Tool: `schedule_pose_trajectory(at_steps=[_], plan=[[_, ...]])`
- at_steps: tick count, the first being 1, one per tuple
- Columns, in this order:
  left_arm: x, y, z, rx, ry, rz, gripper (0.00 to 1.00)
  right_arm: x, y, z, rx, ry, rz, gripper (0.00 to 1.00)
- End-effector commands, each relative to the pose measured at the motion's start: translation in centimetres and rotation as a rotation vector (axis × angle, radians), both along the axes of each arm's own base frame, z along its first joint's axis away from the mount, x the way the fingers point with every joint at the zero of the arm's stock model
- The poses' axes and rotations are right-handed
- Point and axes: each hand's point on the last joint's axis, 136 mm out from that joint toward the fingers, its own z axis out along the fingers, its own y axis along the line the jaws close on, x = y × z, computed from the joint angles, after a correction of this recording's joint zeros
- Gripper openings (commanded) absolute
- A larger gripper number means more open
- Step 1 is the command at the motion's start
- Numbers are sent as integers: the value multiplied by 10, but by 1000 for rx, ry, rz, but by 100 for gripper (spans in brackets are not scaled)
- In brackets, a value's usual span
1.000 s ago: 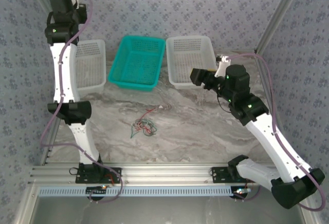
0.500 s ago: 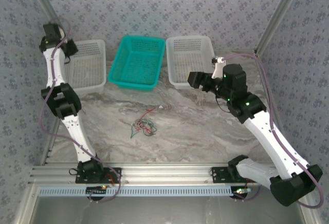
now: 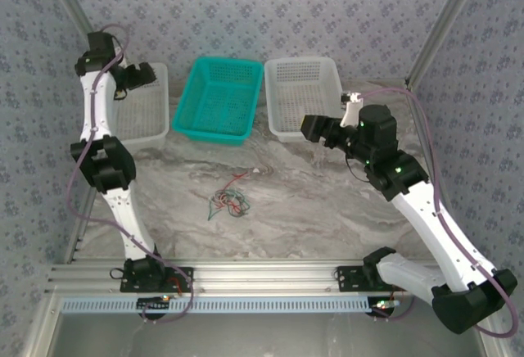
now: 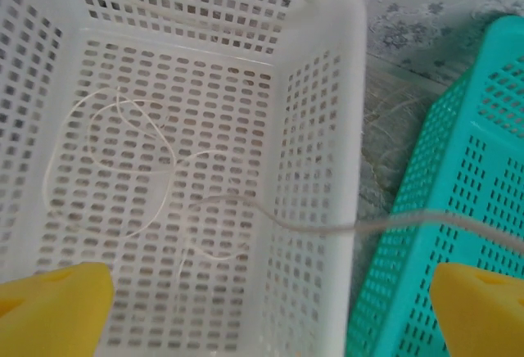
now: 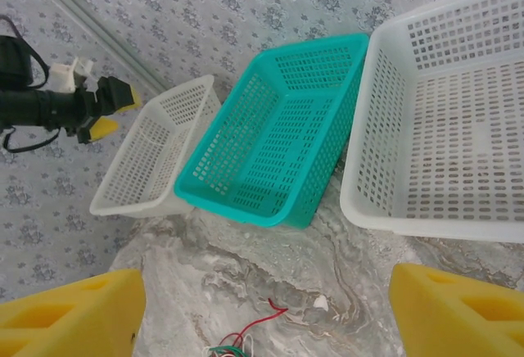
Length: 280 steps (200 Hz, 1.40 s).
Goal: Untangle the cables
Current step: Pick up the cables at the center of the table.
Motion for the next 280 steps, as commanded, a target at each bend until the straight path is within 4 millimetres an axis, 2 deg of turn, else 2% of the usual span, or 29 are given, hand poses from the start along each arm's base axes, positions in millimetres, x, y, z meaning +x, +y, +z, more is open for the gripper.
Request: schedule_pose_trajectory(at_steps=[1,9,22,43,55,72,90,101,115,124,126,128,130,131,132,133,135,136,138,147,148,152,171,188,198,217,230,253,280], plan=[[-48,33,-36,93,291,78,99,-6,2,8,38,-2,19,81],[-57,31,-54,78,379,69,99,-7,1,8,37,-3,19,81],[-63,16,-69,49,415,30,99,-7,1,8,33,-6,19,81],[-65,-8,-64,-93,370,-1,98,-6,3,7,39,2,24,81],[-62,-16,-52,-162,331,-5,93,-6,6,6,44,8,30,81],[-60,-19,-31,-161,277,-4,86,-6,8,6,47,8,36,80],[-62,-29,-7,-169,206,-22,87,-6,9,4,39,8,33,80],[-66,-41,14,-183,148,-45,89,-4,8,0,29,10,26,80],[-76,-68,44,-203,61,-89,90,0,8,-11,5,21,17,80],[-88,-93,66,-213,-12,-129,90,1,11,-21,-21,28,19,80],[-88,-102,65,-219,-16,-143,90,3,12,-25,-33,35,18,80],[-95,-105,75,-217,-44,-149,90,3,13,-27,-38,36,21,80],[-95,-112,73,-224,-48,-156,90,3,14,-30,-47,38,26,80],[-99,-116,81,-221,-73,-167,90,3,15,-31,-53,39,28,80],[-97,-119,78,-224,-72,-170,90,2,16,-33,-58,40,31,80],[-103,-122,89,-222,-101,-180,90,3,17,-35,-63,42,34,80],[-103,-128,83,-228,-98,-187,90,2,20,-37,-73,43,41,80],[-109,-133,92,-226,-123,-201,90,2,21,-39,-78,45,45,79],[-111,-140,85,-233,-112,-210,90,1,23,-42,-89,48,51,79],[-138,-174,94,-250,-173,-285,90,-1,34,-59,-146,68,86,79],[-135,-178,93,-251,-182,-292,90,-2,36,-60,-152,69,91,79],[-151,-191,97,-256,-207,-324,90,-5,42,-68,-179,78,111,79],[-204,-242,76,-272,-246,-479,89,-17,68,-108,-285,141,200,79],[-247,-265,44,-261,-218,-569,86,-28,90,-142,-295,234,264,80],[-269,-265,19,-238,-162,-581,83,-35,106,-160,-264,300,306,80],[-300,-248,-24,-190,-46,-529,83,-52,142,-189,-176,413,395,80],[-315,-236,-42,-186,-3,-490,83,-57,162,-210,-139,470,408,81],[-328,-220,-50,-177,-6,-428,86,-61,190,-245,-152,511,424,85],[-332,-200,-39,-143,-62,-365,93,-62,211,-281,-264,504,410,87]])
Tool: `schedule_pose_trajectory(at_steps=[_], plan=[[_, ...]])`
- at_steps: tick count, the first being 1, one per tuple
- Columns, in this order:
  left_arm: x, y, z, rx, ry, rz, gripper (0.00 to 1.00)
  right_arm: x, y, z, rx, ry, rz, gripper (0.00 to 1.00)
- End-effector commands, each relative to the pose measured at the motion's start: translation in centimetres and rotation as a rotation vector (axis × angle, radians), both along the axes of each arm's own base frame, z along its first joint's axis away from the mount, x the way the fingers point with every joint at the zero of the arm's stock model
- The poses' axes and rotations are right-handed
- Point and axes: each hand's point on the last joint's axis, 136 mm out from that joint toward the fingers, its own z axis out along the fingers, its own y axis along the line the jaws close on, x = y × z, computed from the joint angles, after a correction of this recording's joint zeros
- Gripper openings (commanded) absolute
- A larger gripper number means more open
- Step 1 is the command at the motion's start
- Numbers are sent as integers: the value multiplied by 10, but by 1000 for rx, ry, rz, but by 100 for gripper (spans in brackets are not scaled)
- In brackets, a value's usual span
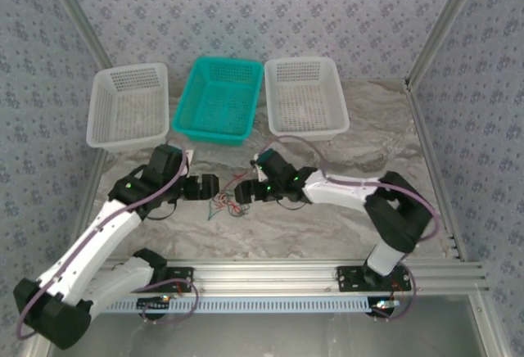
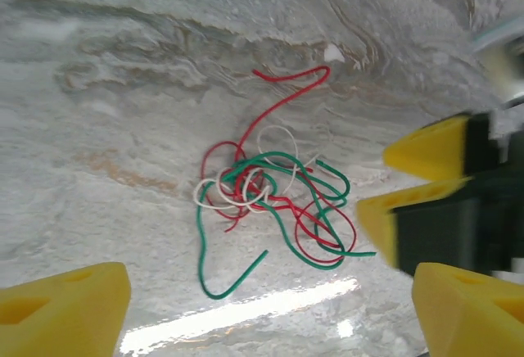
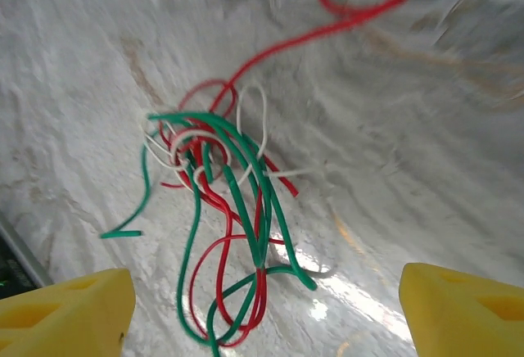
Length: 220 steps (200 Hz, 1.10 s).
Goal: Untangle the cables
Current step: Pick up the cables at the center of the table.
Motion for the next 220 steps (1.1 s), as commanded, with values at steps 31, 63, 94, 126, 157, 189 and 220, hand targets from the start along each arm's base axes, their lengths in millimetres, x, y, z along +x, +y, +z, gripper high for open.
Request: schedule_pose_trajectory(at_steps=[31,63,94,126,157,189,220], plan=[[3,28,28,-10,-103,125,96,12,36,-35,-37,-15,-54,71],[5,31,26,-9,-101,140,99,13,29,-46,-94,-10,-92,15],[6,21,28,-71,-91,113,100,28,12,-18,-54,-57,-134,0],[9,-8,34,-240,-57,10,99,42,4,71,214,-141,-40,0],[26,-18,43,-374,-54,49,89,46,-18,142,367,-201,-28,0],[36,-40,77,-562,-96,-12,61,43,-26,186,418,-296,-7,0],[40,-44,107,-633,-172,-31,50,37,-22,198,454,-301,20,0]])
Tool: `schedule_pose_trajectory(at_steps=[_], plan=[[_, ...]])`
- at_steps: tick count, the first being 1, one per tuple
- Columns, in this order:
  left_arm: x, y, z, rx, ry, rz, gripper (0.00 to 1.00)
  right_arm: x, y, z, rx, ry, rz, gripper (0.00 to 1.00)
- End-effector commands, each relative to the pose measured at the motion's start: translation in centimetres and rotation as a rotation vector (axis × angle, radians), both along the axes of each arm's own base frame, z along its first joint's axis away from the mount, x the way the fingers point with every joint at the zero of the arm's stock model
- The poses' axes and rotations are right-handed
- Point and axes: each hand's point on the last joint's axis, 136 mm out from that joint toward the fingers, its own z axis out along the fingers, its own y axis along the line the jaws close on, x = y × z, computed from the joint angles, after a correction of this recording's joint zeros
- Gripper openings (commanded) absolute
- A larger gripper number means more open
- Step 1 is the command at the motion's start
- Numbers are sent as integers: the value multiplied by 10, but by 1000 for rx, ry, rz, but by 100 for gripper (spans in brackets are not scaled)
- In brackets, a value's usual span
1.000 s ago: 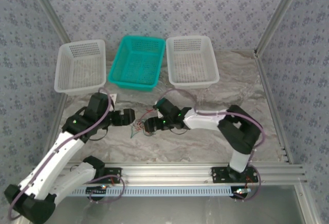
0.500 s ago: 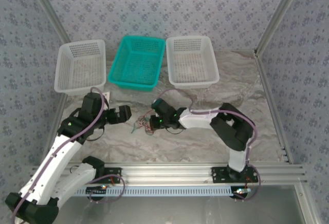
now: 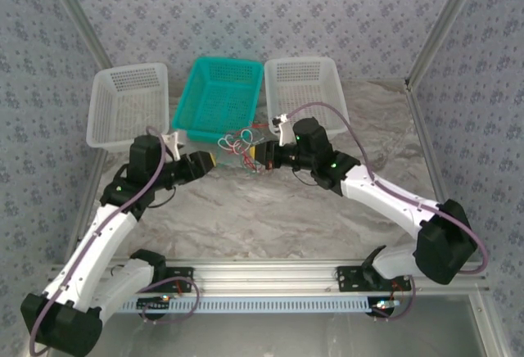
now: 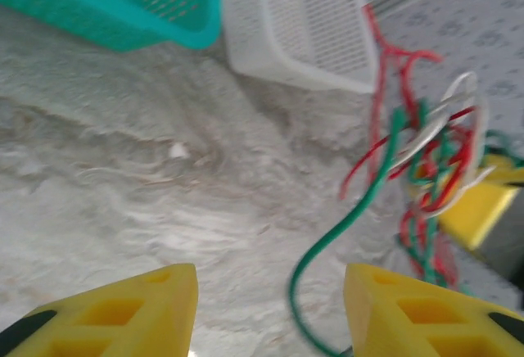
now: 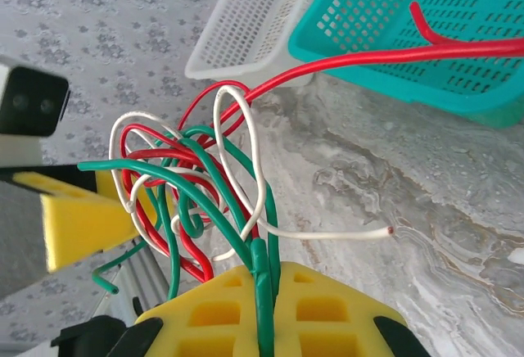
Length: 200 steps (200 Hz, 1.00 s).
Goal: Untangle the cables
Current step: Pick up the cables at the center of the table, then untie the cable from multiple cables.
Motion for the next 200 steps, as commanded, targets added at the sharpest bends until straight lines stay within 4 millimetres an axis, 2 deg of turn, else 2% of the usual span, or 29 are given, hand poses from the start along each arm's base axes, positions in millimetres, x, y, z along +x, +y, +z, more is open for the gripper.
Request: schedule_pose_trajectory(at_steps=[1,26,47,76,109,127,148,179,200], plan=[[3,-10,47,-123,-116,-36,50,-9,8,14,25,-23,67,0],[5,-3,60,-99,-166,-13,49,-15,12,16,31,-29,91,0],[6,-6,57,-78,-166,-40,49,-19,16,19,39,-32,111,0],[10,-7,60,-65,-207,-50,28,-25,22,17,26,-26,141,0],[10,-12,60,-56,-218,-95,21,-29,27,21,32,-34,158,0],[9,-15,58,-68,-211,-111,24,-29,29,21,31,-33,159,0],[7,-15,54,-65,-203,-115,24,-27,30,22,32,-31,155,0],[4,-13,54,-60,-204,-113,0,-26,29,19,17,-20,145,0],[3,-6,60,-34,-232,-79,0,-23,23,6,-41,-7,120,1]])
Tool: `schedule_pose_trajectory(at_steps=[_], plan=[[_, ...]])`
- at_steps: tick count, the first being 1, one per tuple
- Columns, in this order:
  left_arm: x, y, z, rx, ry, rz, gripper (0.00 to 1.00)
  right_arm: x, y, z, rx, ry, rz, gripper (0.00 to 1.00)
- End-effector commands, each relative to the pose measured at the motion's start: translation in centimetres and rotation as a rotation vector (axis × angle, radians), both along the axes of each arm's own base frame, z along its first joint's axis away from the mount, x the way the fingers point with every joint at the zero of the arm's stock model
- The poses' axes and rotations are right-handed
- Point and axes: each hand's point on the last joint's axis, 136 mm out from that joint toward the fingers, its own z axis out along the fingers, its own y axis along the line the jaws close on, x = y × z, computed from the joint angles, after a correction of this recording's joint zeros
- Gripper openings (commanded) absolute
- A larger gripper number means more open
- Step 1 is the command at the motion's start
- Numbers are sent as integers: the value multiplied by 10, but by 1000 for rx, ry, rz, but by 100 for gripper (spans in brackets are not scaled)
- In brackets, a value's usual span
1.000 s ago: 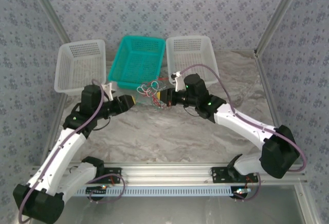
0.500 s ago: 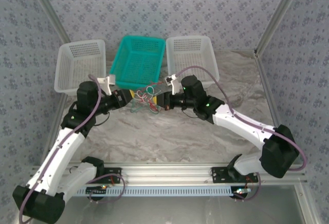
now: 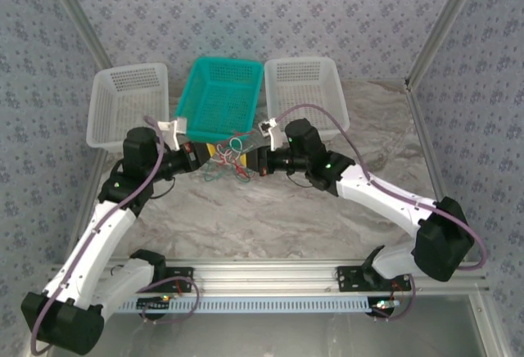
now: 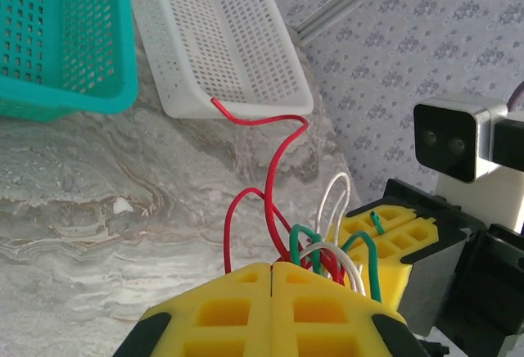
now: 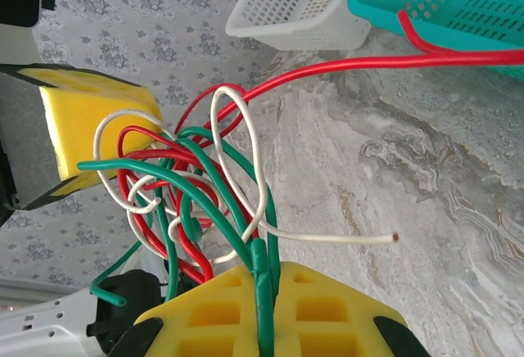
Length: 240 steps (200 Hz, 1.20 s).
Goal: Untangle the cables
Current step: Untie the cable from multiple cables, then pass the cable.
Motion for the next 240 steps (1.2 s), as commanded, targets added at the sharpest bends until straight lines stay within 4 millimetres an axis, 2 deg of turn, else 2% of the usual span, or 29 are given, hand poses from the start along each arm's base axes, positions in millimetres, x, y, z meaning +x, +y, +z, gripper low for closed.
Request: schedule_pose_trajectory(at_steps=[1,20,38,53,74,98,121,133,146,159,173,192,209,216,231,240], plan=[[-4,6,21,10,-79,14,0,4,-1,1,-45,-23,-10,1],[-3,19,30,68,-114,81,0,17,-22,-28,-160,1,-103,3],[-2,33,42,132,-146,143,0,30,-56,-71,-282,77,-217,3],[-2,40,52,166,-164,170,0,34,-80,-96,-326,120,-264,3],[1,40,60,168,-182,171,0,30,-107,-126,-405,140,-305,4],[4,38,59,164,-185,164,0,23,-130,-154,-482,170,-344,6],[3,48,68,187,-213,206,0,14,-164,-188,-542,282,-430,10],[2,53,77,199,-228,218,0,8,-171,-196,-540,301,-433,10],[2,48,87,186,-246,190,0,4,-166,-193,-513,284,-400,14],[1,33,92,144,-251,107,0,1,-158,-186,-494,260,-366,19],[1,16,88,101,-235,20,0,4,-150,-169,-461,229,-346,37],[1,1,72,105,-205,-44,0,13,-147,-129,-434,106,-379,55],[-4,-9,57,136,-172,-95,0,17,-144,-85,-405,-85,-393,62],[-6,-13,53,146,-166,-113,0,18,-141,-74,-404,-159,-389,63],[-7,-17,49,158,-164,-121,0,16,-124,-46,-369,-358,-333,65],[-8,-19,50,155,-171,-135,0,9,-105,-29,-313,-491,-264,66]])
